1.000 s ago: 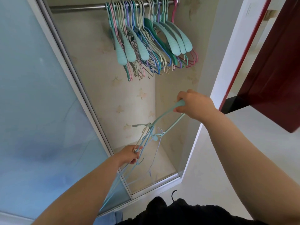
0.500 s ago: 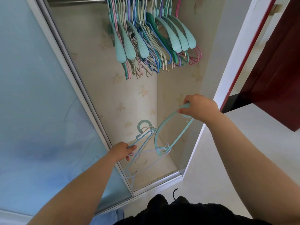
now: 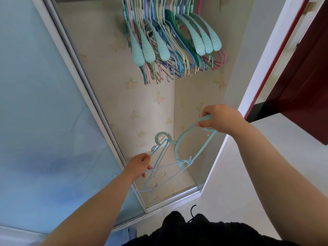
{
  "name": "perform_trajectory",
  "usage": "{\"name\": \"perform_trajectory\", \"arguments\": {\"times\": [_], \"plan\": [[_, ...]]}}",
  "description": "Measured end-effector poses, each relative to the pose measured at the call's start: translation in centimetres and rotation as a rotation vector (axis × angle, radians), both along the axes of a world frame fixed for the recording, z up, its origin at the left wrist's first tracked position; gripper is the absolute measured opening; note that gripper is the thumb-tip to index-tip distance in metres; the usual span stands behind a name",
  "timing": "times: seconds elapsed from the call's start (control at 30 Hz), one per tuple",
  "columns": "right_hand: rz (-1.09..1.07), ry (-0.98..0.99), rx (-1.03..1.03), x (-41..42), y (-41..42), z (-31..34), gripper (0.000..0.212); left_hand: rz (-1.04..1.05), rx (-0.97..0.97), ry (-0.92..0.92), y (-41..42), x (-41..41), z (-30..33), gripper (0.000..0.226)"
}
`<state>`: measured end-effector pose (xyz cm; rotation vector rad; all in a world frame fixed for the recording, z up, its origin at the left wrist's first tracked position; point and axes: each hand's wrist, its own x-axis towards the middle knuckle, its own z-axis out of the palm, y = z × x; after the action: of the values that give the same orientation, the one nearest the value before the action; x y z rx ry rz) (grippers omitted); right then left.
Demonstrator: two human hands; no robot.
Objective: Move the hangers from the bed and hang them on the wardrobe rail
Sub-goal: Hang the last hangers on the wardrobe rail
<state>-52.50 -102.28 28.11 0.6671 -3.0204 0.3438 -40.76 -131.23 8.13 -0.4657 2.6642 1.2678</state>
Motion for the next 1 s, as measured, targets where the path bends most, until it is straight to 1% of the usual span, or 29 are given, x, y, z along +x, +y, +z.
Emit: {"name": "perform_trajectory", "arguments": {"times": [0.17,0.23,0.33,0.43,0.53,0.6,0.67,0.77,0.87,1.0], "plan": [[0.03,-0.001,0.063,0.4,-0.3,-0.4,0.033,0.047,-0.006,-0.015,0.5,-0.4,0.4,0.026],[0.044,0.005,0.072,0.6,-0.3,-0.6,0.032,0.078,-0.021,-0.018,0.5,-0.4,0.3,0.028],[0.064,0.017,0.066,0.9,-0.2,-0.8,0.031,0.104,-0.003,-0.003,0.2,-0.3,-0.1,0.04],[0.072,0.043,0.044,1.0,0.0,-1.2,0.032,0.176,0.092,-0.024,-0.3,-0.4,-0.4,0.047],[0.054,0.066,-0.004,1.1,0.6,-1.5,0.033,0.263,0.179,-0.094,-0.7,-0.5,-0.2,0.051],[0.013,0.078,-0.049,1.1,1.1,-1.7,0.035,0.341,0.276,-0.162,-0.8,-0.4,-0.1,0.05],[-0.051,0.079,-0.097,1.2,1.5,-1.9,0.037,0.398,0.354,-0.238,-0.4,-0.4,0.1,0.055],[-0.148,0.078,-0.14,1.5,1.9,-2.1,0.04,0.413,0.399,-0.337,0.4,-0.6,0.3,0.059],[-0.243,0.071,-0.197,1.5,2.4,-1.7,0.042,0.422,0.523,-0.335,0.7,-0.5,-0.2,0.049],[-0.361,0.014,-0.334,1.3,3.3,-1.4,0.043,0.527,0.687,-0.255,0.6,-0.1,-0.6,0.035]]}}
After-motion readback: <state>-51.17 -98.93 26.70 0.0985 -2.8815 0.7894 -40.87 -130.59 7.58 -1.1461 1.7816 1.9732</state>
